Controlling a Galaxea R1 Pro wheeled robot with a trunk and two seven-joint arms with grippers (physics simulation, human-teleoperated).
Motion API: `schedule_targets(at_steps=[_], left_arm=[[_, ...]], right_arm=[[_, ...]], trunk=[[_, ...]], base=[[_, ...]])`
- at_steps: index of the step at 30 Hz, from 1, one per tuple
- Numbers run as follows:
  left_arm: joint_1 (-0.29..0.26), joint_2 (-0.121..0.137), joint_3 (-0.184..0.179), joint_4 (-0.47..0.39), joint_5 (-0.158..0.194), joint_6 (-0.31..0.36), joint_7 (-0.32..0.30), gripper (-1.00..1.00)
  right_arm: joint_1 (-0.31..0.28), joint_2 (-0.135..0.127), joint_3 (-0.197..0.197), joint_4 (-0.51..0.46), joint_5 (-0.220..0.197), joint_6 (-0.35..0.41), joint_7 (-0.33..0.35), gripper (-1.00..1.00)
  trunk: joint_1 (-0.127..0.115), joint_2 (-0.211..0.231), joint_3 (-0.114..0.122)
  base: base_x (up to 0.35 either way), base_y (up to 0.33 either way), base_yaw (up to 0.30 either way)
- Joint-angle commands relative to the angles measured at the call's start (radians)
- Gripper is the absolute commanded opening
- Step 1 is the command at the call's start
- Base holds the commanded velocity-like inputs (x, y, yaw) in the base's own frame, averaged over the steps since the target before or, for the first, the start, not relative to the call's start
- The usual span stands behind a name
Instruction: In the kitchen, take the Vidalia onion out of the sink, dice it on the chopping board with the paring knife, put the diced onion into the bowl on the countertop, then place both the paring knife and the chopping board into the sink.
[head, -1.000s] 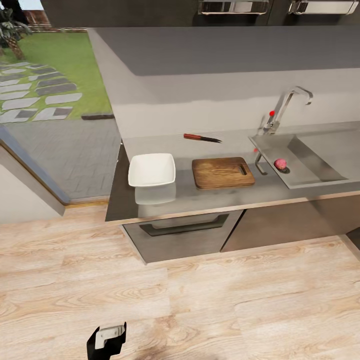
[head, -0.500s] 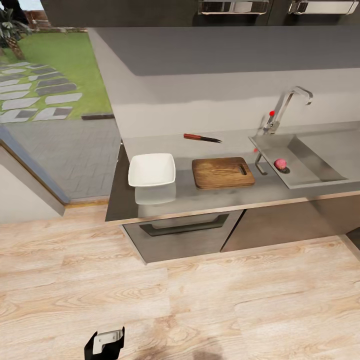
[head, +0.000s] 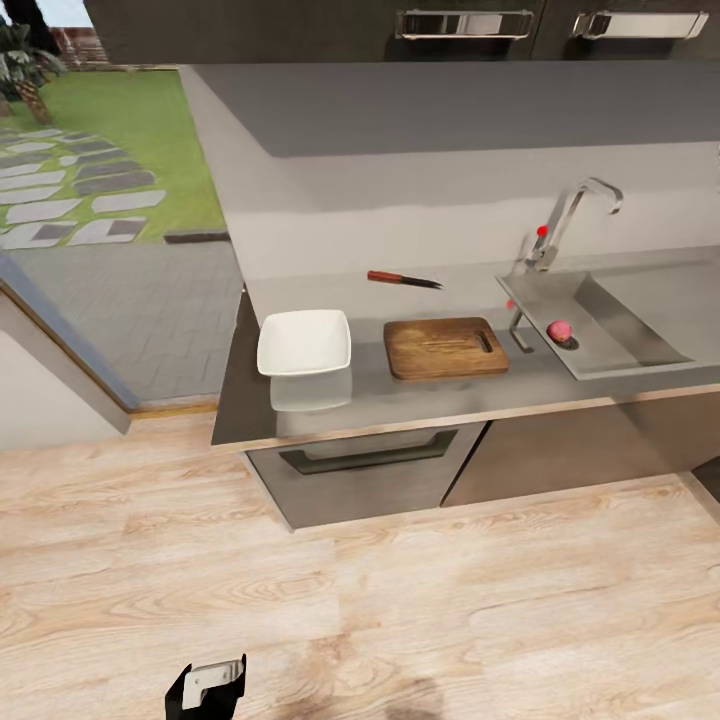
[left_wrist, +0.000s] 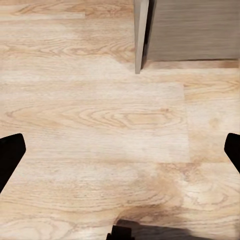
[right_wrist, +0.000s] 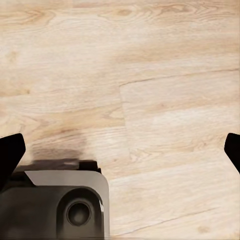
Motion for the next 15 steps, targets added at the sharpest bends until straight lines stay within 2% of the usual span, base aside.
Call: schedule_targets(at_steps=[1,15], left_arm=[[-0.002,0.001,0.007,0.004,-0.01,-0.006,0.004,1.0],[-0.002,0.0,0.007,0.004,-0.01,-0.005,0.006,1.0]], right_arm=[[0.0,0.0,0.002,0.002,0.001,-0.003,-0.004,1.0],[-0.001,0.001,0.002,0.021,0.001,-0.005,-0.005,1.0]], trunk=[[0.001,-0.002,-0.001],[0.001,-0.002,-0.001]], base=[[0.0,0.0,0.0],[0.0,0.0,0.0]])
